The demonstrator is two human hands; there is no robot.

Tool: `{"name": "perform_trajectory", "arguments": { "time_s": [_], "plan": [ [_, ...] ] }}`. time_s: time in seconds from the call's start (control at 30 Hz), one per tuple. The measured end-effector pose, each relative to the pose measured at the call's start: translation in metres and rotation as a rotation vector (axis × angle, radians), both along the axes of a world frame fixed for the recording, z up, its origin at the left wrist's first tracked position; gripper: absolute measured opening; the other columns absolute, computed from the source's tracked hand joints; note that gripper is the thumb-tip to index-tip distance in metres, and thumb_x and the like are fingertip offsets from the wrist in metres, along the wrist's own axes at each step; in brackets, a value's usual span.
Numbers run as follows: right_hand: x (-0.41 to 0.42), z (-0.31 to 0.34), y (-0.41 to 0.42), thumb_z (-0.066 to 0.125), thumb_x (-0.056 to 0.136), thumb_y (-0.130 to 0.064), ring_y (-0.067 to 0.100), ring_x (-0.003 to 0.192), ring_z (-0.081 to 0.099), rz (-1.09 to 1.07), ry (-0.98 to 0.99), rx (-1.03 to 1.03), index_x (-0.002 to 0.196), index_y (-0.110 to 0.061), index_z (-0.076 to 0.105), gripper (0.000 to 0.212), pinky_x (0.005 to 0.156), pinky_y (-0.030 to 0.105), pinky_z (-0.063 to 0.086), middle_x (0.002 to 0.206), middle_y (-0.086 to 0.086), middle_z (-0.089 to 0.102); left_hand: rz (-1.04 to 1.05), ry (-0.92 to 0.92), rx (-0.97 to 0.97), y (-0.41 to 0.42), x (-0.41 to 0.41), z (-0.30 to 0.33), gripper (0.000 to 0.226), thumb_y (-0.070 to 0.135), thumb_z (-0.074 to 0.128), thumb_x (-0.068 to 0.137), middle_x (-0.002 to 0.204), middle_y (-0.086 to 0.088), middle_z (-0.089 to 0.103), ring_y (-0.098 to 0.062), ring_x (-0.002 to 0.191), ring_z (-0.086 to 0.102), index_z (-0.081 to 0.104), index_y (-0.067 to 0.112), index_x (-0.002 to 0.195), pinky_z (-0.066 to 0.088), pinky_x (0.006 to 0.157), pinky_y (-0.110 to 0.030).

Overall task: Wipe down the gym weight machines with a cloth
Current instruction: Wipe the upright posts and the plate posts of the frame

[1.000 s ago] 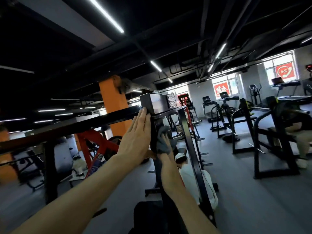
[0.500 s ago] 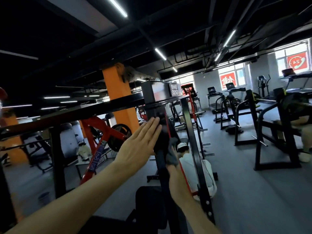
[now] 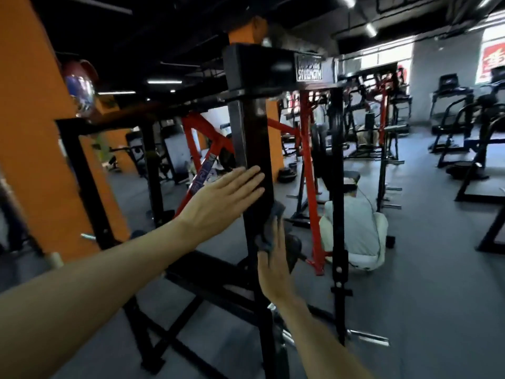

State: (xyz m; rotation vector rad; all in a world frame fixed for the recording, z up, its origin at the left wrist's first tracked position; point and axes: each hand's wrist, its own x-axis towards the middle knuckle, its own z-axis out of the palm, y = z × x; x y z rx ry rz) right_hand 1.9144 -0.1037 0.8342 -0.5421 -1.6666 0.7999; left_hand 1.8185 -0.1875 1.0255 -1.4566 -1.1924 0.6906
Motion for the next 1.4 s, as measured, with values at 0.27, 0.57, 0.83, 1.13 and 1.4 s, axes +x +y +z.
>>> {"name": "perform_trajectory", "arguments": {
  "time_s": [0.27, 0.57, 0.83, 1.13, 1.4],
  "plan": [
    [0.021, -0.144, -0.023, 0.049, 0.099, -0.001, 0.029, 0.156, 0.006, -0.108, -0.561, -0.14, 0.159, -0.002, -0.002, 0.078, 0.118, 0.019, -0.007, 0.168, 0.016, 0.003, 0.202, -0.007, -0.264, -0.019, 0.022, -0.109, 0.078, 0.039, 0.037, 0.105, 0.166, -0.014, -0.022, -0.04, 0.149, -0.029, -0.012, 0.018, 0.161, -0.024, 0.118, -0.056],
    [0.114, -0.163, -0.017, 0.059, 0.096, -0.014, 0.031, 0.152, 0.017, -0.083, -1.279, 0.252, 0.159, -0.003, 0.008, 0.082, 0.124, 0.032, 0.014, 0.161, 0.015, 0.025, 0.326, -0.098, -0.345, -0.016, 0.044, -0.205, 0.071, 0.043, 0.035, 0.106, 0.168, -0.01, -0.017, -0.047, 0.146, -0.031, -0.002, 0.023, 0.162, -0.022, 0.118, -0.059],
    [0.075, -0.149, -0.057, 0.066, 0.092, -0.014, 0.047, 0.151, -0.01, -0.028, -1.563, 0.282, 0.16, -0.015, 0.01, 0.088, 0.12, 0.066, 0.008, 0.163, 0.028, -0.013, 0.286, -0.131, -0.334, -0.016, 0.049, -0.214, 0.069, 0.042, 0.041, 0.105, 0.17, -0.012, -0.007, -0.048, 0.148, -0.026, 0.012, 0.017, 0.162, -0.018, 0.12, -0.06],
    [0.122, -0.088, -0.03, 0.049, 0.1, -0.006, 0.029, 0.11, 0.061, 0.156, -1.211, -0.052, 0.118, -0.008, 0.069, 0.026, 0.093, 0.037, 0.049, 0.12, 0.015, 0.065, 0.026, -0.359, -0.375, -0.028, 0.027, -0.176, 0.059, 0.032, 0.033, 0.105, 0.169, -0.015, 0.001, -0.032, 0.156, -0.013, 0.025, 0.011, 0.159, -0.02, 0.121, -0.049],
    [0.127, 0.085, 0.0, 0.043, 0.105, -0.003, 0.031, 0.086, 0.067, 0.182, 0.208, -0.966, 0.106, 0.001, 0.066, 0.023, 0.064, 0.034, 0.054, 0.098, 0.018, 0.07, -0.447, -0.488, 0.105, -0.006, 0.058, -0.054, 0.061, 0.032, 0.029, 0.106, 0.167, -0.02, 0.009, -0.032, 0.157, 0.003, 0.02, 0.001, 0.157, 0.003, 0.128, -0.047]
  ]
}}
